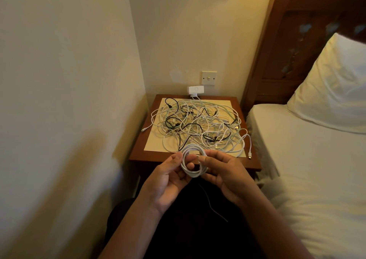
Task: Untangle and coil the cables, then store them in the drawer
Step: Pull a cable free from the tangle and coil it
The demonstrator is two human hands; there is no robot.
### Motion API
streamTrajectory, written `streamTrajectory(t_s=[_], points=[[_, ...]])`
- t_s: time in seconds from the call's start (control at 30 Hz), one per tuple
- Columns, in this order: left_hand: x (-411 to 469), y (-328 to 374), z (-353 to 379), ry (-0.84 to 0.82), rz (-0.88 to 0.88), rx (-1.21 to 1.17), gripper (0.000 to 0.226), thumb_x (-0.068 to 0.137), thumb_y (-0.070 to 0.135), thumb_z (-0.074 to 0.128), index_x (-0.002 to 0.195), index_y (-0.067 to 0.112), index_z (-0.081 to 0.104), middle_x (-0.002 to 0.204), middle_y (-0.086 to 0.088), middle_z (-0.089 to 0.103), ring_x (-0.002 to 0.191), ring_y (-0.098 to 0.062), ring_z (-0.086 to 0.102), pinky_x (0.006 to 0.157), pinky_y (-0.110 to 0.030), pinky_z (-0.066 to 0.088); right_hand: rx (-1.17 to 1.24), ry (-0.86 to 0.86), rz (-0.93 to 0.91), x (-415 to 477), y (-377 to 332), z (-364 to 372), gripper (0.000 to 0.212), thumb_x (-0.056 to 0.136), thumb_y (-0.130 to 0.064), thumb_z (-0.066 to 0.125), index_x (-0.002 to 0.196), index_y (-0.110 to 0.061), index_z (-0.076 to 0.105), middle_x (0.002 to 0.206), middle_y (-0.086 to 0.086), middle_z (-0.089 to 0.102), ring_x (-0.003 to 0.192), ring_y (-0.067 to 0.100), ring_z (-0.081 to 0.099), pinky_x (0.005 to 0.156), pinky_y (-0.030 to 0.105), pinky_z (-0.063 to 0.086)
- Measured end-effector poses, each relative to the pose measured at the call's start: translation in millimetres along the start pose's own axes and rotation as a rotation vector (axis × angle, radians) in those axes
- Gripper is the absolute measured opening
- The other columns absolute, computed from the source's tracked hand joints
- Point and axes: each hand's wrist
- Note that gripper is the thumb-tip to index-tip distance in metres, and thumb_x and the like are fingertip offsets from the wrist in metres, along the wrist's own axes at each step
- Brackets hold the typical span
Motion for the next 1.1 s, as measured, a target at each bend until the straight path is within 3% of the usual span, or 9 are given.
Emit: streamTrajectory(t_s=[0.13,0.27,0.37,0.5,0.63,0.7,0.87,1.1], points=[[2.2,-6.2,2.3,-0.007,0.003,-0.022,0.039,0.089,0.009,0.063,0.127,0.006,0.056,0.104,-0.017,0.071,0.083,-0.022,0.067,0.075,-0.034,0.062,0.046,0.08,-0.078,1.0,10.3,5.4,0.034,0.078,-0.016,0.077,0.11,-0.005,0.071,0.106,0.016,0.077,0.091,0.023,0.074,0.076,0.032,0.06],[1.1,-7.2,-6.2,-0.037,-0.006,0.035,0.045,0.093,0.008,0.06,0.137,0.0,0.054,0.106,-0.015,0.071,0.081,-0.022,0.07,0.077,-0.036,0.061,-0.085,0.164,-0.17,1.4,14.9,2.0,0.018,0.093,-0.017,0.071,0.109,-0.008,0.074,0.104,0.015,0.078,0.097,0.031,0.075,0.087,0.046,0.06],[0.0,-2.1,-9.6,-0.053,-0.011,0.155,0.045,0.092,0.007,0.061,0.136,0.005,0.056,0.11,-0.016,0.07,0.088,-0.024,0.07,0.083,-0.039,0.057,-0.168,0.169,-0.185,-1.3,15.1,-0.9,0.018,0.097,-0.02,0.068,0.112,-0.012,0.074,0.104,0.011,0.078,0.099,0.032,0.075,0.091,0.051,0.06],[-0.9,4.8,-6.4,0.014,0.03,0.55,0.032,0.092,0.011,0.067,0.124,0.008,0.065,0.107,-0.012,0.074,0.095,-0.022,0.069,0.088,-0.037,0.054,-0.267,0.149,-0.178,-2.1,14.5,-5.9,0.012,0.096,-0.022,0.069,0.104,-0.017,0.078,0.101,0.009,0.079,0.099,0.033,0.074,0.094,0.052,0.059],[-0.4,12.8,-6.5,-0.018,0.288,1.146,0.03,0.088,0.02,0.079,0.113,0.034,0.073,0.104,0.005,0.076,0.098,-0.012,0.072,0.089,-0.031,0.058,-0.384,0.051,-0.163,-4.5,19.7,-7.4,0.016,0.09,-0.03,0.075,0.104,-0.024,0.079,0.105,0.006,0.078,0.105,0.027,0.073,0.101,0.056,0.054],[0.4,12.0,-6.4,0.034,0.375,1.283,0.023,0.087,0.026,0.08,0.106,0.038,0.076,0.102,0.014,0.076,0.098,-0.005,0.071,0.088,-0.028,0.059,-0.347,0.062,-0.152,-5.1,20.2,-7.8,0.021,0.088,-0.029,0.078,0.109,-0.025,0.076,0.105,0.007,0.078,0.104,0.025,0.074,0.102,0.058,0.053],[1.0,6.9,-8.9,0.169,0.462,1.213,0.023,0.089,0.022,0.077,0.105,0.038,0.077,0.102,0.017,0.076,0.098,-0.007,0.072,0.09,-0.036,0.06,-0.448,0.038,-0.218,-10.8,18.0,-8.4,0.043,0.084,-0.009,0.083,0.119,-0.029,0.068,0.115,0.002,0.075,0.1,0.019,0.076,0.089,0.043,0.062],[-7.1,-0.5,-7.5,0.195,0.609,1.356,0.028,0.089,0.015,0.076,0.111,0.033,0.078,0.102,0.021,0.074,0.093,-0.001,0.072,0.085,-0.022,0.06,-0.695,0.151,-0.321,-14.4,10.6,-6.9,0.031,0.088,-0.009,0.076,0.113,-0.028,0.076,0.099,-0.009,0.079,0.091,0.005,0.075,0.077,0.026,0.062]])
Point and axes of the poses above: each hand's wrist, its own x-axis towards the middle knuckle, its own z-axis out of the palm, y = z × x
